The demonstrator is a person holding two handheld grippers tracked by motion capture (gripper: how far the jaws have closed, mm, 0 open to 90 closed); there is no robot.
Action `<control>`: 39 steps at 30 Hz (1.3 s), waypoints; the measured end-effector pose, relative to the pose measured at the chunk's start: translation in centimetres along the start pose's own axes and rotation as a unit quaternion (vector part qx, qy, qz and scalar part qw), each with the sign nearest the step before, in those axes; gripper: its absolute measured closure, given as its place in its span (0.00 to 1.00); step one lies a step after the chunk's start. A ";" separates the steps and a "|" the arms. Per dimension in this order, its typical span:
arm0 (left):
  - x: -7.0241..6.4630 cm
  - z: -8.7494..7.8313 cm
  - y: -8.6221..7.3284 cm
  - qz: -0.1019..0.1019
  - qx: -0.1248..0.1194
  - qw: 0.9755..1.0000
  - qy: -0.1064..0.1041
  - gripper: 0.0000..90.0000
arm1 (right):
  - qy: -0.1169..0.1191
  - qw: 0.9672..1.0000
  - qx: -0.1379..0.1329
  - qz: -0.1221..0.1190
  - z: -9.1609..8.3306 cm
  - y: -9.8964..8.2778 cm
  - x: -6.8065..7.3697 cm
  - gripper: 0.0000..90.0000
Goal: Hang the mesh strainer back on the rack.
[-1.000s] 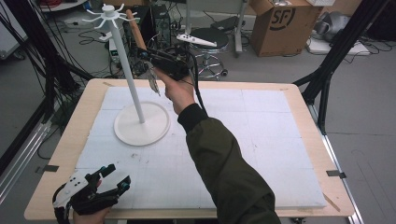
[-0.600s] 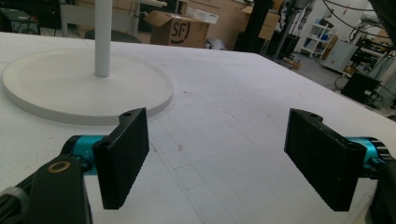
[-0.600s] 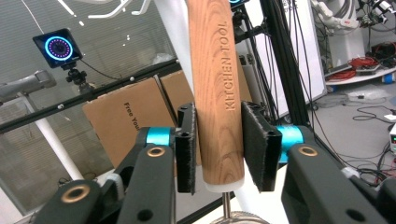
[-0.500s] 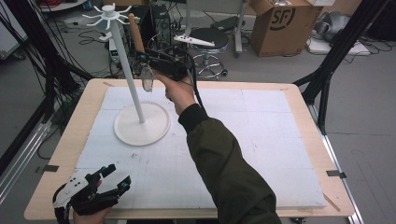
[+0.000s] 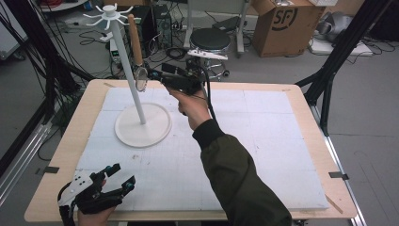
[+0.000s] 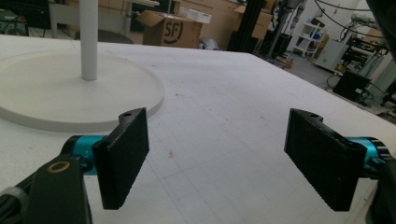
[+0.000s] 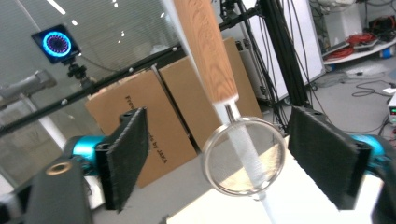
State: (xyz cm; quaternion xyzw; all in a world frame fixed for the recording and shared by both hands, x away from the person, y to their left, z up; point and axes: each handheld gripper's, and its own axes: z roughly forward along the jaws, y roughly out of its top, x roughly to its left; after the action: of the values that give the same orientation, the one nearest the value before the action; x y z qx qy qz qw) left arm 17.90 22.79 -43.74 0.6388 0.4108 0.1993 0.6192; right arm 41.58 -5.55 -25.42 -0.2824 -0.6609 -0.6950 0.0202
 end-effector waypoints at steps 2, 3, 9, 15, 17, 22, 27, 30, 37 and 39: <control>-0.1 0.1 0.0 0.001 0.001 1.000 -0.001 0.25 | -0.006 1.000 0.006 -0.004 -1.1 -0.2 0.2 0.21; -0.1 0.2 0.0 0.003 0.002 1.000 -0.001 0.25 | -0.005 1.000 0.004 -0.008 -1.8 -0.4 0.3 0.20; -0.4 0.7 0.1 0.007 0.002 1.000 -0.010 0.25 | -0.031 0.999 0.008 -0.024 -5.8 -1.9 1.0 0.19; -0.8 1.4 0.2 0.014 0.007 1.000 -0.019 0.25 | -0.051 0.998 0.016 -0.025 -9.5 -4.2 0.9 0.19; -0.9 1.5 0.2 0.015 0.008 1.000 -0.021 0.25 | -0.056 0.998 0.017 -0.020 -10.5 -5.1 0.6 0.19; -1.0 1.8 0.2 0.016 0.010 1.000 -0.023 0.25 | -0.073 0.997 0.022 -0.010 -12.5 -6.8 -0.2 0.19; -1.0 2.1 0.2 0.015 0.011 1.000 -0.025 0.25 | -0.077 0.997 0.021 -0.002 -14.2 -7.7 -0.7 0.19; -1.0 2.2 0.3 0.015 0.011 0.999 -0.026 0.25 | -0.083 0.996 0.021 0.002 -15.2 -8.2 -0.8 0.19; -1.3 2.2 0.4 0.016 0.009 0.999 -0.032 0.25 | -0.095 0.995 0.015 0.004 -17.6 -9.9 -0.7 0.19; -1.4 2.2 0.4 0.020 0.011 0.999 -0.034 0.25 | -0.104 0.994 0.022 0.007 -18.2 -10.4 -0.8 0.19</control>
State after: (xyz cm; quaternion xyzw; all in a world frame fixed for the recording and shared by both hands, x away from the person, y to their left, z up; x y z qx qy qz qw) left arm 18.88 20.33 -43.37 0.6603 0.3787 0.1854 0.6214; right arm 31.41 -21.47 -34.61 -0.3568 -0.6724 -0.6474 -0.0378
